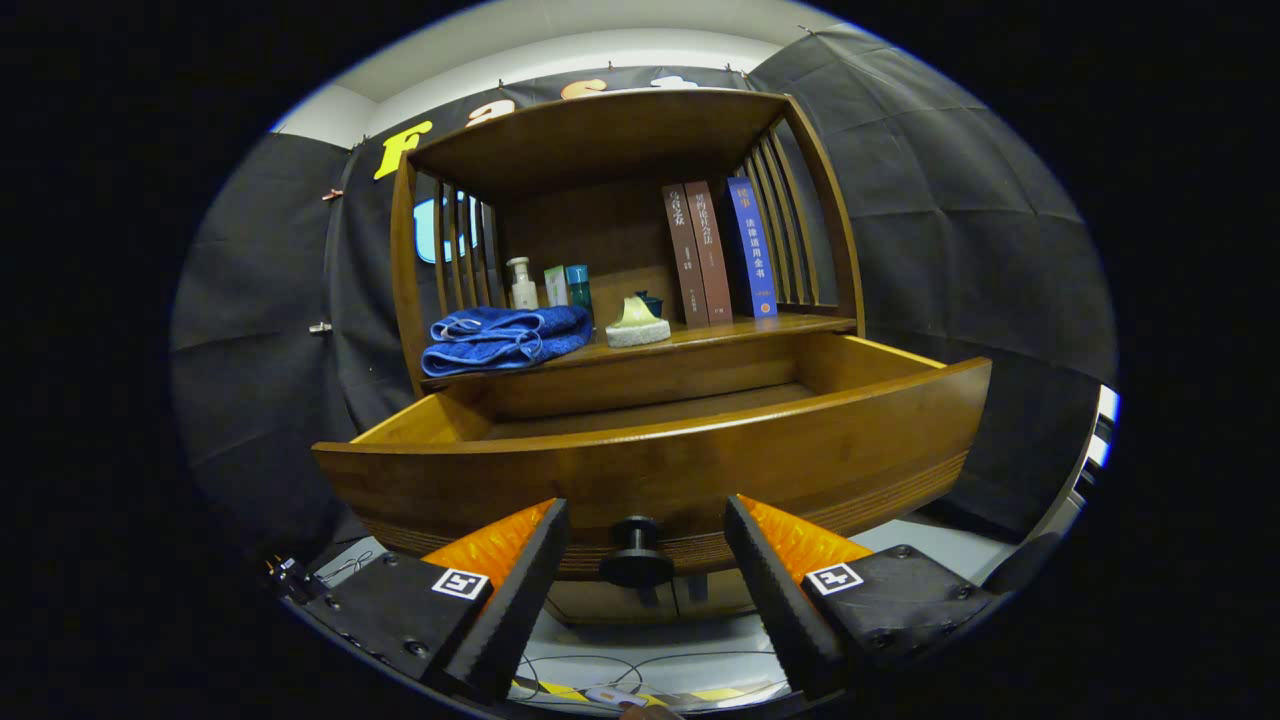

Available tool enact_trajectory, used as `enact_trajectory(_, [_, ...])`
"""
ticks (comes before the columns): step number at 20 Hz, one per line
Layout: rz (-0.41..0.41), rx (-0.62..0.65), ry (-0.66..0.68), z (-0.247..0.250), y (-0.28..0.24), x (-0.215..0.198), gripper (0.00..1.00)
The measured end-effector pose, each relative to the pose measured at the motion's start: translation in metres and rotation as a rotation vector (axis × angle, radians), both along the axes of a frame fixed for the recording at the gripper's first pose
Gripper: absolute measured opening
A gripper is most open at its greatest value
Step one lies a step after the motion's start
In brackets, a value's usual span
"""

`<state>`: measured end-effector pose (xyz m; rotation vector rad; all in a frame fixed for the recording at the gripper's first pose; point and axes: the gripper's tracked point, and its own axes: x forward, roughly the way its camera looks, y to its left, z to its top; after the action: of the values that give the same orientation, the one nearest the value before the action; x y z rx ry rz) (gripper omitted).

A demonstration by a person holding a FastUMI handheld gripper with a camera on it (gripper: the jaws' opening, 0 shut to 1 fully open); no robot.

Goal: Pull open the drawer, take out the items inside it, and place them on the countertop above the cabinet.

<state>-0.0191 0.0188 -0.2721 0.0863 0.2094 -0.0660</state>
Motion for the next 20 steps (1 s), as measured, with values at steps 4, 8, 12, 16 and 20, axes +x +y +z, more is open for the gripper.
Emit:
enact_trajectory(4, [-0.004,-0.008,0.026,-0.006,0.000,0.009,1.00])
enact_trajectory(8, [-0.009,-0.018,0.033,-0.005,0.002,0.019,0.99])
enact_trajectory(12, [-0.008,-0.023,0.033,-0.003,0.001,0.042,0.99])
enact_trajectory(16, [-0.007,-0.021,0.014,0.000,0.000,0.064,1.00])
enact_trajectory(20, [-0.003,-0.026,0.020,-0.002,-0.003,0.096,0.99])
